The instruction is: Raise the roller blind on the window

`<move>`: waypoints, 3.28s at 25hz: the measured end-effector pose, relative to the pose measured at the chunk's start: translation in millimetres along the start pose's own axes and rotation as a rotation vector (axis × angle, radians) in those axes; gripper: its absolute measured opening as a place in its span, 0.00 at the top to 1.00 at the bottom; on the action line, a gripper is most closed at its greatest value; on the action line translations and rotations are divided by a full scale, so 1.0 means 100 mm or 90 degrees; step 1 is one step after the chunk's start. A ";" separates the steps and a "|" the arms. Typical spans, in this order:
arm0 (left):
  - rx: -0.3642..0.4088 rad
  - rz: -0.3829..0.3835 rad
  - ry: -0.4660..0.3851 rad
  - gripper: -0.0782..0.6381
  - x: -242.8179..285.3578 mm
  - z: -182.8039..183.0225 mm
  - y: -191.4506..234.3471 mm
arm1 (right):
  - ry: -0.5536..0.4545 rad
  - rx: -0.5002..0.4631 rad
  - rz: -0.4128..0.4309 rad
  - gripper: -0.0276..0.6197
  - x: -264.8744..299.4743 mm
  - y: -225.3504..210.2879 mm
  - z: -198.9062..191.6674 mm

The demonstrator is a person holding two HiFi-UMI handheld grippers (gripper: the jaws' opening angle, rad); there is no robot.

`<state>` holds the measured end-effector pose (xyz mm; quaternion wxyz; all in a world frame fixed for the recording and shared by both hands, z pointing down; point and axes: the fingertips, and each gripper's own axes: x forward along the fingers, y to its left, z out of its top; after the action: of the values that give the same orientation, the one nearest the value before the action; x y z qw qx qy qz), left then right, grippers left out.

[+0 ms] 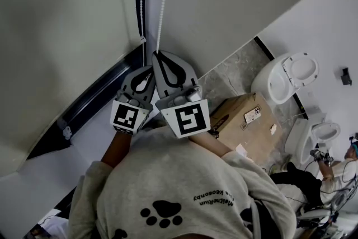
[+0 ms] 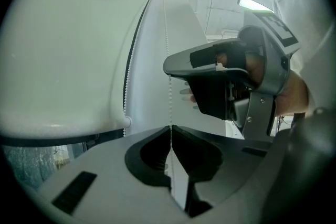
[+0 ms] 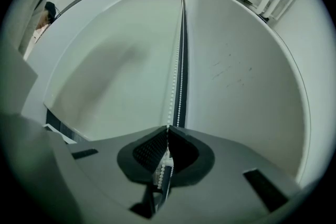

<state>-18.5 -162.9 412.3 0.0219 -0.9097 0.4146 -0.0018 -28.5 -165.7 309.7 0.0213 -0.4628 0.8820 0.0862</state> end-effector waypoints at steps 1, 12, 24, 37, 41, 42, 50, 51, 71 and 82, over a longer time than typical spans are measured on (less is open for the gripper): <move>-0.001 0.000 0.000 0.87 0.00 0.00 0.00 | 0.000 0.000 0.000 0.94 0.00 -0.01 0.00; -0.018 -0.002 0.035 0.87 -0.10 -0.47 -0.08 | 0.034 -0.004 0.013 0.94 -0.13 0.13 -0.43; -0.058 -0.008 0.070 0.87 -0.16 -0.86 -0.13 | 0.065 0.004 0.025 0.94 -0.19 0.20 -0.84; -0.067 -0.002 0.090 0.87 -0.19 -1.02 -0.13 | 0.075 0.024 0.029 0.94 -0.20 0.20 -0.98; -0.066 -0.006 0.110 0.86 -0.23 -0.96 -0.15 | 0.062 0.015 0.033 0.94 -0.21 0.21 -0.92; -0.076 -0.007 0.115 0.86 -0.27 -0.93 -0.15 | 0.065 0.018 0.033 0.94 -0.22 0.21 -0.91; -0.142 -0.041 0.054 0.75 -0.55 -0.15 0.07 | 0.071 0.033 0.035 0.94 -0.25 0.18 -0.92; -0.138 -0.048 0.043 0.75 -0.55 0.02 0.08 | 0.071 0.030 0.038 0.94 -0.25 0.20 -0.92; -0.033 -0.117 0.019 0.88 -0.06 1.24 0.03 | 0.081 0.028 0.049 0.94 -0.24 0.29 -0.93; -0.054 -0.084 -0.031 0.88 -0.09 1.19 0.05 | 0.071 -0.002 0.038 0.94 -0.24 0.22 -1.01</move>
<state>-25.3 -154.6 293.1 -0.0063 -0.9349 0.3530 0.0366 -29.2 -151.4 414.8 -0.0313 -0.4404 0.8951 0.0622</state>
